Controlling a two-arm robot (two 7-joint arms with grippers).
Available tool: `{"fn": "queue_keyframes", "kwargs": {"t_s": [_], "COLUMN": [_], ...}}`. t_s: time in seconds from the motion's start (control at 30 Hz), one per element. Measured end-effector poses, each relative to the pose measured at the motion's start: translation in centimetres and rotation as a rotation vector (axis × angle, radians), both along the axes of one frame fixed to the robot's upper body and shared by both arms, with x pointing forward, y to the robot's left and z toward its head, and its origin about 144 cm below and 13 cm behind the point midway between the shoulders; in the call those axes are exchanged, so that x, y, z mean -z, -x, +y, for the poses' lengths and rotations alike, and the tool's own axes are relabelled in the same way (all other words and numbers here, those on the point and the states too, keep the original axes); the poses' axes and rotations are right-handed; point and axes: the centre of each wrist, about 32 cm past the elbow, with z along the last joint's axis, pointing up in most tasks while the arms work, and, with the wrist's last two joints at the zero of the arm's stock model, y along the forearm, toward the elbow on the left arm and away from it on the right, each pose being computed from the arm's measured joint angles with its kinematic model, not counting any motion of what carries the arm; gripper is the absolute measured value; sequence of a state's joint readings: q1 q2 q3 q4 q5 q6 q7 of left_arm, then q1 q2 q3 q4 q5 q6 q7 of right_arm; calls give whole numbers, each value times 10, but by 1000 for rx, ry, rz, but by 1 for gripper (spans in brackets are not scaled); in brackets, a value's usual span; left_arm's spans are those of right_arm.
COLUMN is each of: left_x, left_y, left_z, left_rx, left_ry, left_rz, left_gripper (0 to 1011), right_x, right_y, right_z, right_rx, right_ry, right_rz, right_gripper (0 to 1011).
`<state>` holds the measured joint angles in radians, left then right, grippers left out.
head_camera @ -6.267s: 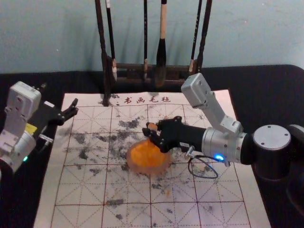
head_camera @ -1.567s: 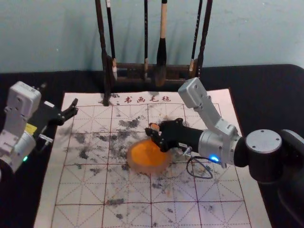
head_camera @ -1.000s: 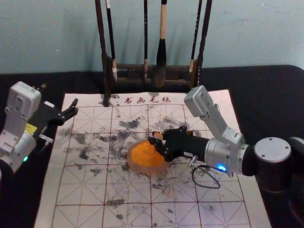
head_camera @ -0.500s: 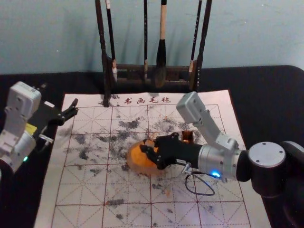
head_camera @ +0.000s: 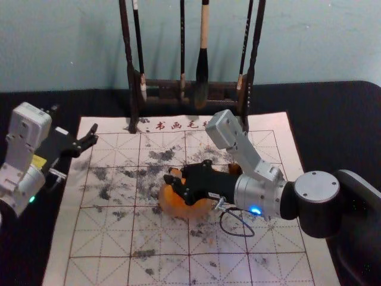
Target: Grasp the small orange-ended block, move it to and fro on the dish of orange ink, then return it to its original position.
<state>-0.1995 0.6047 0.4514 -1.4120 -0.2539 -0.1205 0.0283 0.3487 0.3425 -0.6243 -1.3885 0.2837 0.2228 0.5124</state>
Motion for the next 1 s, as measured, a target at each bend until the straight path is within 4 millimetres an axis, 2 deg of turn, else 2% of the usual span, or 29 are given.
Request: {"fn": "queue_keyframes", "kwargs": {"t_s": [0.37, 1.0], "left_x": [0, 0], "left_y": [0, 0], "left_z": [0, 0], "left_rx": [0, 0], "left_ry": [0, 0], "left_rz": [0, 0], "left_gripper": [1001, 1001], "right_x": [0, -1], "right_y": [-8, -9], "right_z": [2, -14], "right_rx": [32, 84], "right_ry": [3, 14], "right_rz": [-15, -27], "right_gripper": [111, 111]}}
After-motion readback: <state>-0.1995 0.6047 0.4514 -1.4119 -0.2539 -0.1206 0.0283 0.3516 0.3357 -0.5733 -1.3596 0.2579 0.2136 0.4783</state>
